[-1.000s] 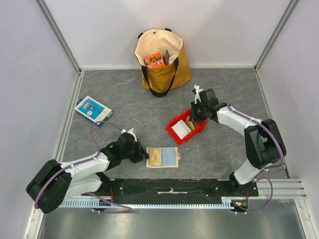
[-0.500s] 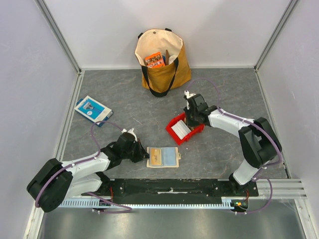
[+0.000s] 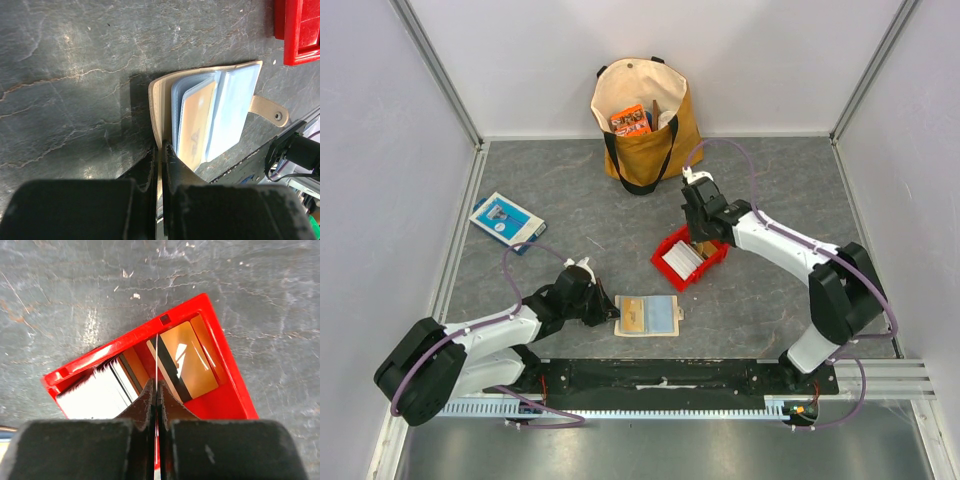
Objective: Put the credit cards into the card holder
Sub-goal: Pick up the credit card from the storage box, then insert the credit card into the card holder.
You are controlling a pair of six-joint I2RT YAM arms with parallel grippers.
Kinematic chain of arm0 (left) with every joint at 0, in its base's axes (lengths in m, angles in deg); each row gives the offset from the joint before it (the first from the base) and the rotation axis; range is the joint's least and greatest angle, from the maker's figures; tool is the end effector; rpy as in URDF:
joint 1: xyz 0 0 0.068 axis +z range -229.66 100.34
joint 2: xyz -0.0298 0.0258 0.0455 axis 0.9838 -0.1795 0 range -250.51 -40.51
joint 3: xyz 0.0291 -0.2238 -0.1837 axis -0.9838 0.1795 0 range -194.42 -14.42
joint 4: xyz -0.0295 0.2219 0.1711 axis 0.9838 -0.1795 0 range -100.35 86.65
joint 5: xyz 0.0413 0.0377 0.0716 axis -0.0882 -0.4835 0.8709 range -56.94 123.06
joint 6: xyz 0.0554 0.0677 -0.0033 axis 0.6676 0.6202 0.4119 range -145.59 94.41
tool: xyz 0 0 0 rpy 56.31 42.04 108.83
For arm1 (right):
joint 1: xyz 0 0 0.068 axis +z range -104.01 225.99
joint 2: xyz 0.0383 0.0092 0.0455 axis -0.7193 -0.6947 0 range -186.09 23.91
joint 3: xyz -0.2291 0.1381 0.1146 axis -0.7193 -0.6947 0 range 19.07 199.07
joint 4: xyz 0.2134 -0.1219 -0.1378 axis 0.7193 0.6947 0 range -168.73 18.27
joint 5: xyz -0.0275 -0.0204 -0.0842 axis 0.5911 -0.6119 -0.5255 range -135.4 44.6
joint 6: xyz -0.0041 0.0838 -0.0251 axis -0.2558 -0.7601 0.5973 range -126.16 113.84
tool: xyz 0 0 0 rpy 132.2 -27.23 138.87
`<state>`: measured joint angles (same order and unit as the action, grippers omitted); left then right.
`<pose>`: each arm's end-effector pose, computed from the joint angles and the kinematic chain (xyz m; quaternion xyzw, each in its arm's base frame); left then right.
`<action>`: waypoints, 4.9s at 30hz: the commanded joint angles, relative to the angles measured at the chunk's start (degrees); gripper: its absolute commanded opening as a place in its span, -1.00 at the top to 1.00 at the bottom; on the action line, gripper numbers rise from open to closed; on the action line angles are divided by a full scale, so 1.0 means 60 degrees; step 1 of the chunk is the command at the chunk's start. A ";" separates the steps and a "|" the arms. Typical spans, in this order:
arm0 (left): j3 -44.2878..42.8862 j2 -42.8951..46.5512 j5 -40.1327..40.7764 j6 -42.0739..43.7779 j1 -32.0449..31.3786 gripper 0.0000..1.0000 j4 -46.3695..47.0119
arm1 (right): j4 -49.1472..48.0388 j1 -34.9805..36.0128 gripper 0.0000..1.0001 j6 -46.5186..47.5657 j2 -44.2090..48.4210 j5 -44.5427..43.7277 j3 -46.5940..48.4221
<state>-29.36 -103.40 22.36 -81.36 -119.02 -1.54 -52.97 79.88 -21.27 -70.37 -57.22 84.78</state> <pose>0.1597 -0.1495 0.0991 -0.0974 0.9191 -0.3327 0.1871 0.3338 0.2049 0.1989 -0.1233 0.9393 0.0372 0.3179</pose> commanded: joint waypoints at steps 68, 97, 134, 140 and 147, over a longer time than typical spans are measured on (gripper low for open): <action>0.0234 0.0082 -0.0165 0.0271 -0.0018 0.96 0.0109 | -0.2550 0.5924 1.00 -0.6871 0.1359 -0.1532 -0.3849; 0.0688 -0.0153 -0.0150 0.0212 -0.0018 0.96 0.0549 | -0.4554 0.5412 1.00 -0.6988 0.2543 -0.0858 -0.4667; 0.1010 -0.0856 -0.0121 0.0008 -0.0033 0.96 0.1106 | -1.0325 0.4518 1.00 -0.8759 0.1520 0.0430 -0.8036; 0.1025 -0.0914 -0.0106 -0.0007 -0.0018 0.96 0.1106 | -1.1060 0.4313 1.00 -0.8936 0.1285 0.0709 -0.8359; 0.1025 -0.1075 -0.0092 0.0051 -0.0018 0.96 0.1106 | -1.1469 0.4298 1.00 -0.9038 0.0583 0.0870 -0.8388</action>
<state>-25.38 -107.25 19.19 -81.86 -118.91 10.72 -119.96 105.67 -74.54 -63.18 -53.61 35.47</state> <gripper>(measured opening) 0.039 0.009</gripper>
